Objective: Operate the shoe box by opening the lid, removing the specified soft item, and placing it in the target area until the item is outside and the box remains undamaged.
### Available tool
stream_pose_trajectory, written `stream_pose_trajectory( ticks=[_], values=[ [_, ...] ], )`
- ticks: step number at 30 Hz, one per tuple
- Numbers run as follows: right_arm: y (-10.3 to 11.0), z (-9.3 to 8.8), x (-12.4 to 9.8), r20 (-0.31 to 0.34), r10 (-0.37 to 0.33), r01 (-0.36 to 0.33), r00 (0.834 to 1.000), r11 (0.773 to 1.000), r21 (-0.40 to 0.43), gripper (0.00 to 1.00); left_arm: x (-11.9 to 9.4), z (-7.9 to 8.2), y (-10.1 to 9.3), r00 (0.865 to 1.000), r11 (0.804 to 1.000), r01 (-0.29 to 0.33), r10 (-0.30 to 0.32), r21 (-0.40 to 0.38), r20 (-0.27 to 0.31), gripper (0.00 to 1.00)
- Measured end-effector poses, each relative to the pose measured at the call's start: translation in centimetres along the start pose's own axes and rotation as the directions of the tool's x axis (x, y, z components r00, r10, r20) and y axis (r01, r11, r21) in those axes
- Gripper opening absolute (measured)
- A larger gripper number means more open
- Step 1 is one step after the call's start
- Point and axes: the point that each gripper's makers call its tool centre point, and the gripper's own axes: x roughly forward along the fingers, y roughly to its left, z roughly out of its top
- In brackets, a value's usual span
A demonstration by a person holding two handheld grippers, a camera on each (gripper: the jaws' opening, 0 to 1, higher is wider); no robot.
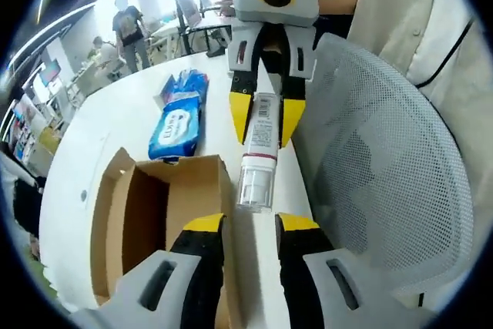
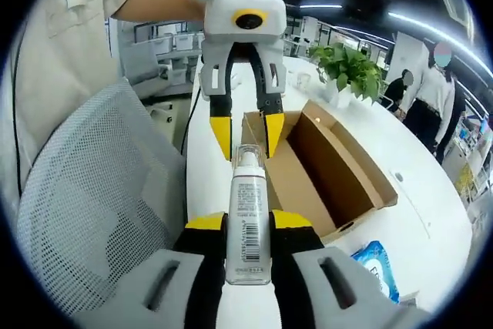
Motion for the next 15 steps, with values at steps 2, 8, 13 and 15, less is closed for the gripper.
stream_pose_trajectory(
  ticks=[2, 8, 13, 15],
  values=[
    [-0.1, 0.4, -0.3, 0.025, -0.006, 0.006, 1.0, 1.0, 0.004, 0.18, 0.1, 0.6, -0.2, 0.999, 0.999, 0.006, -0.004, -0.04, 0.047, 0.25],
    [-0.3, 1.3, -0.9, 0.086, -0.022, 0.02, 0.996, 1.0, 0.021, 0.18, 0.2, 2.0, -0.2, 0.988, 0.995, 0.008, 0.008, -0.104, 0.153, 0.22],
    [-0.3, 2.1, -1.5, 0.148, -0.027, 0.022, 0.989, 0.999, 0.039, 0.18, -0.6, 3.0, -0.2, 0.972, 0.985, 0.018, 0.024, -0.174, 0.235, 0.22],
    [-0.3, 2.3, -1.7, 0.164, -0.03, 0.024, 0.986, 0.999, 0.036, 0.18, -1.1, 3.6, 0.0, 0.958, 0.98, 0.024, 0.033, -0.196, 0.285, 0.23]
  ],
)
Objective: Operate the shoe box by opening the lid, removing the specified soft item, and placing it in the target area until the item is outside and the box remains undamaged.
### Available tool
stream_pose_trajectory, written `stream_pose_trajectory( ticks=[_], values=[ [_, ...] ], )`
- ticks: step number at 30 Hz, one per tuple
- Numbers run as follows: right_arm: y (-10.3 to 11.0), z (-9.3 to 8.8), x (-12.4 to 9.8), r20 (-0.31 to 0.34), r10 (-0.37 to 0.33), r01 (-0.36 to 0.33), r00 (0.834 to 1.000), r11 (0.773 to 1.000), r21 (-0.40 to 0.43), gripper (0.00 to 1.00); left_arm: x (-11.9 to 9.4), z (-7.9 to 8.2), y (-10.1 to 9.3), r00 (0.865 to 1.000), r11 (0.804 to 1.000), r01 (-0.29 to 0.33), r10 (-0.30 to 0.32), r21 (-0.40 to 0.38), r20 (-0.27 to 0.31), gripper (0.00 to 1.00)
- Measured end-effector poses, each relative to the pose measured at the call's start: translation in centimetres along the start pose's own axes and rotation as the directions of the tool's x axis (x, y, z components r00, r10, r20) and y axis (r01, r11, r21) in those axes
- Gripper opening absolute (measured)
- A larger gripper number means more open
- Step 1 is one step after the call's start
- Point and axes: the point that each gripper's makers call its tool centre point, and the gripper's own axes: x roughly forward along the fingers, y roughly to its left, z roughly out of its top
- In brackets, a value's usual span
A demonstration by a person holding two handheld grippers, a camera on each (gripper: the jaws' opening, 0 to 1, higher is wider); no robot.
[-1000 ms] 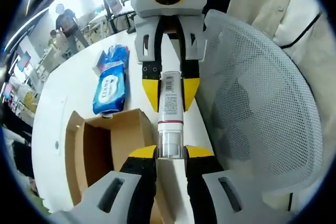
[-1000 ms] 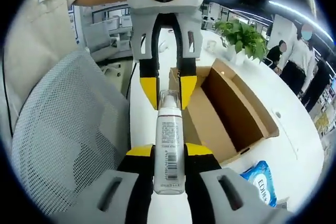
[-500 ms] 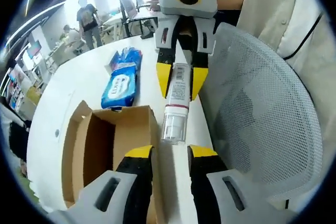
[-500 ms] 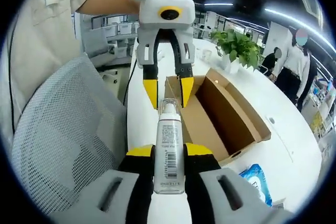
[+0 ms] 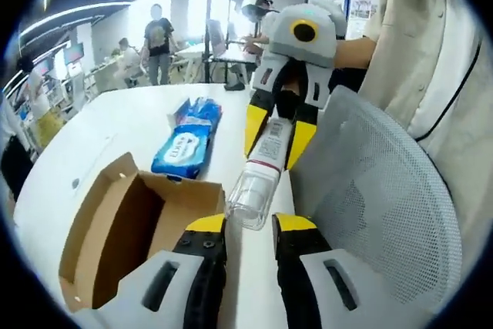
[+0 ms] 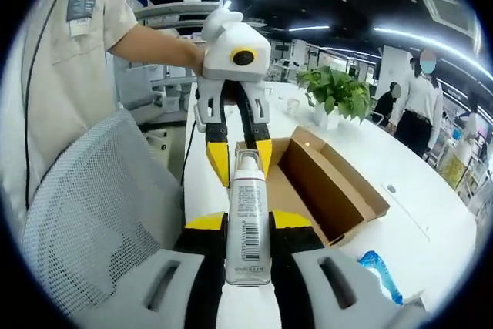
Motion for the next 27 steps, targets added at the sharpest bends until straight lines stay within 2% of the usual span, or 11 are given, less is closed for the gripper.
stream_pose_trajectory(
  ticks=[2, 3, 10, 15, 27],
  values=[
    [0.0, 0.3, 0.0, 0.015, 0.001, -0.001, 1.0, 1.0, 0.002, 0.18, -0.2, 1.0, -0.1, 0.998, 1.0, 0.003, -0.002, -0.018, 0.058, 0.23],
    [0.2, 0.4, 0.1, 0.021, 0.005, -0.005, 1.0, 1.0, 0.002, 0.18, -0.3, 1.2, -0.2, 0.998, 1.0, 0.006, -0.004, -0.023, 0.068, 0.23],
    [0.3, 0.3, 0.2, 0.031, 0.008, -0.008, 0.999, 1.0, 0.001, 0.18, -0.3, 1.4, -0.3, 0.998, 1.0, 0.01, -0.009, -0.01, 0.07, 0.24],
    [0.4, 0.1, 0.2, 0.034, 0.007, -0.007, 0.999, 1.0, 0.005, 0.18, -0.8, 2.4, -0.6, 0.994, 1.0, 0.014, -0.012, -0.014, 0.113, 0.24],
    [0.5, -1.1, 0.7, 0.008, 0.006, -0.006, 1.0, 1.0, 0.024, 0.18, -0.8, 4.4, -1.2, 0.987, 0.999, 0.015, -0.02, 0.032, 0.159, 0.23]
  ],
)
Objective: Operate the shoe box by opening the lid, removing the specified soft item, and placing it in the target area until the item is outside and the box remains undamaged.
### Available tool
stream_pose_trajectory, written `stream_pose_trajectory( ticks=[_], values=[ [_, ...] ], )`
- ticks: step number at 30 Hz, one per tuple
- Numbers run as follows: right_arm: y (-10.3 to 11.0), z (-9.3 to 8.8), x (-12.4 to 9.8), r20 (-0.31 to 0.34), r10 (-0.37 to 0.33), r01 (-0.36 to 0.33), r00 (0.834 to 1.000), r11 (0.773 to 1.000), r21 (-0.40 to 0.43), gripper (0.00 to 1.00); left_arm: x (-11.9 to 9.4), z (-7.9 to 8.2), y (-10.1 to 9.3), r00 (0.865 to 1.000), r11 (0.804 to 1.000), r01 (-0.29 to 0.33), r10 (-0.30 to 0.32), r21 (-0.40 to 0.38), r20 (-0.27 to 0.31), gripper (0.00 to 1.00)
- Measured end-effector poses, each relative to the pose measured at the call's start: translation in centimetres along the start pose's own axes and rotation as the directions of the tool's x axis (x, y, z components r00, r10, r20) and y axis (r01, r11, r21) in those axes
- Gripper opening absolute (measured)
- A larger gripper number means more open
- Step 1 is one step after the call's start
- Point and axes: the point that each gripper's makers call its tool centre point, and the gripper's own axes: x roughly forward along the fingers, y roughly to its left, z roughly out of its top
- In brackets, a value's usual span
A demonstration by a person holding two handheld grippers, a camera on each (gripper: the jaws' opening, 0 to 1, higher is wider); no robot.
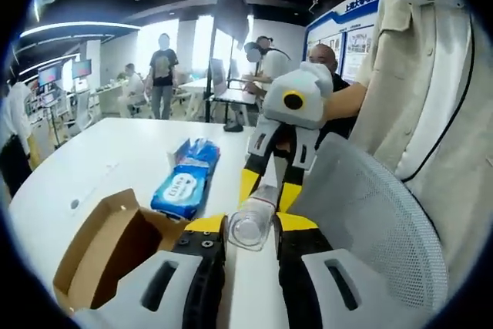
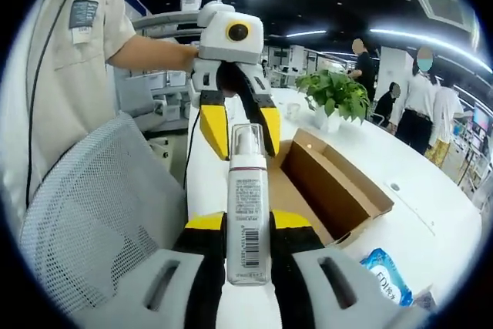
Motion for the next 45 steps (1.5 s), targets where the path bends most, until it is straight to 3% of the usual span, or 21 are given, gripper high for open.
stream_pose_trajectory(
  ticks=[12, 15, 18, 22, 28, 45],
  values=[
    [0.4, 0.0, 0.5, 0.04, 0.008, -0.009, 0.999, 0.999, 0.049, 0.17, 0.6, 1.3, -0.5, 1.0, 1.0, 0.019, -0.019, 0.019, 0.025, 0.23],
    [0.4, 0.8, -0.1, 0.101, 0.005, -0.015, 0.995, 0.996, 0.093, 0.17, 0.3, 2.0, -0.4, 0.998, 1.0, 0.022, -0.023, 0.012, 0.059, 0.23],
    [0.1, 1.1, -0.6, 0.118, -0.003, -0.008, 0.993, 0.996, 0.093, 0.17, 0.2, 2.3, 0.0, 0.997, 1.0, 0.01, -0.011, 0.012, 0.074, 0.26],
    [-0.2, 1.8, -0.9, 0.142, -0.015, 0.002, 0.99, 0.996, 0.092, 0.17, 0.0, 2.2, 0.5, 0.997, 1.0, -0.003, 0.003, 0.003, 0.072, 0.33],
    [-0.5, 2.5, -1.2, 0.173, -0.027, 0.011, 0.985, 0.996, 0.093, 0.17, 0.1, 1.5, 0.6, 0.998, 1.0, 0.004, -0.002, -0.026, 0.064, 0.3],
    [-0.2, 3.5, -1.1, 0.253, -0.037, -0.004, 0.967, 0.987, 0.158, 0.17, 1.1, 3.6, -0.4, 0.982, 0.997, 0.033, -0.02, -0.068, 0.189, 0.25]
  ],
)
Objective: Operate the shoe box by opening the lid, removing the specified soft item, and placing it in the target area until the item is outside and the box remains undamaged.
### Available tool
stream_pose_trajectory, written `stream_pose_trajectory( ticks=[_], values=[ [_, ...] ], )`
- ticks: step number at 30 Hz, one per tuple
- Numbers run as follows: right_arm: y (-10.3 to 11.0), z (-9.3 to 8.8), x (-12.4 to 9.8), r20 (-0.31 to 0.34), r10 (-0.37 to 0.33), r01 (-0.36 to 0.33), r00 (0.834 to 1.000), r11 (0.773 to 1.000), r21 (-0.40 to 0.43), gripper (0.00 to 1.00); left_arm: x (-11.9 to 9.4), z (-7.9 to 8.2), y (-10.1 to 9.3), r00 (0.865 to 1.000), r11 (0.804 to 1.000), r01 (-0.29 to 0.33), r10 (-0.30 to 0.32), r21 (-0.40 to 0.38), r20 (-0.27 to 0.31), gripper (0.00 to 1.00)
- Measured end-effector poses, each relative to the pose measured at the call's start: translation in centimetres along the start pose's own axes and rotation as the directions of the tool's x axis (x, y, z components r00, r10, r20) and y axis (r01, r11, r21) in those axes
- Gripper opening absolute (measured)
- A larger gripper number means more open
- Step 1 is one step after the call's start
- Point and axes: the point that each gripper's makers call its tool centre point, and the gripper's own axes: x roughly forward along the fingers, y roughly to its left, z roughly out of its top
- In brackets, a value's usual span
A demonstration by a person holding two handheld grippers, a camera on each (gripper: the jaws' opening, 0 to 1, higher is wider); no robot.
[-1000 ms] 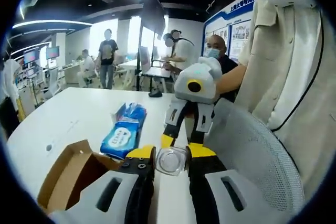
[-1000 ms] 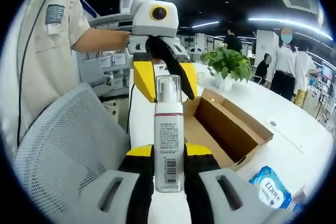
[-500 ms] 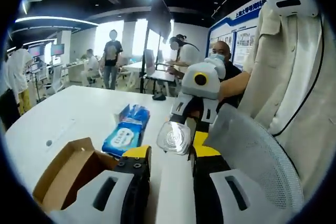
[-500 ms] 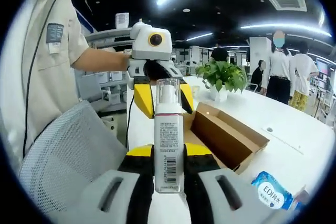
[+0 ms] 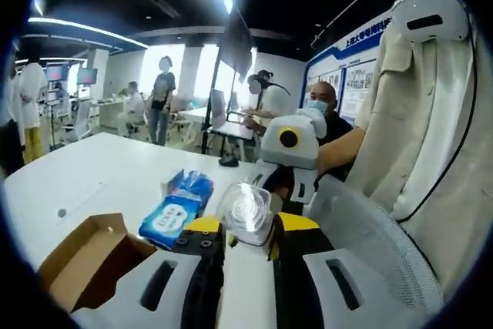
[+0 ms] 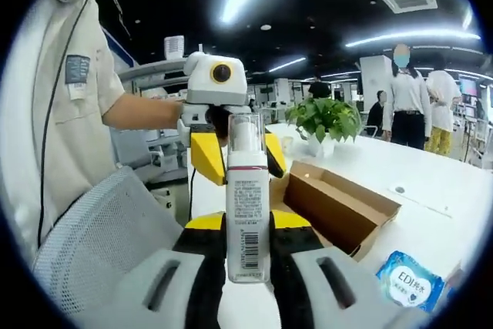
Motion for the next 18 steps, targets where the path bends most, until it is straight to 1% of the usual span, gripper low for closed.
stream_pose_trajectory(
  ticks=[3, 6, 9, 14, 15, 17, 18],
  values=[
    [0.2, -0.3, 0.2, -0.009, 0.004, -0.004, 1.0, 1.0, 0.003, 0.18, 0.3, 0.2, -0.3, 1.0, 1.0, 0.011, -0.011, 0.0, 0.006, 0.23],
    [0.3, -0.7, 0.4, -0.025, 0.002, -0.002, 1.0, 1.0, 0.001, 0.18, 0.8, 0.1, -0.6, 1.0, 1.0, 0.019, -0.019, 0.018, -0.008, 0.23],
    [0.3, -0.7, 0.4, -0.014, 0.005, -0.005, 1.0, 1.0, 0.013, 0.18, 0.9, 0.2, -0.7, 1.0, 0.999, 0.029, -0.029, 0.02, -0.004, 0.23],
    [0.2, 0.1, -0.1, 0.039, 0.001, -0.003, 0.999, 0.999, 0.045, 0.17, 0.9, 0.6, -0.6, 0.999, 0.999, 0.037, -0.038, 0.016, 0.007, 0.23],
    [0.2, 0.3, -0.2, 0.051, -0.001, -0.001, 0.999, 0.999, 0.051, 0.17, 0.9, 0.5, -0.7, 0.999, 0.999, 0.043, -0.043, 0.014, -0.002, 0.23],
    [-0.1, 1.2, -0.4, 0.096, -0.007, 0.001, 0.995, 0.998, 0.068, 0.17, 1.0, -0.2, -0.6, 0.999, 0.999, 0.041, -0.041, 0.017, -0.03, 0.23],
    [-0.3, 1.4, -0.5, 0.105, -0.011, 0.002, 0.994, 0.997, 0.078, 0.17, 1.0, -0.5, -0.6, 0.998, 0.999, 0.044, -0.044, 0.013, -0.04, 0.22]
  ],
)
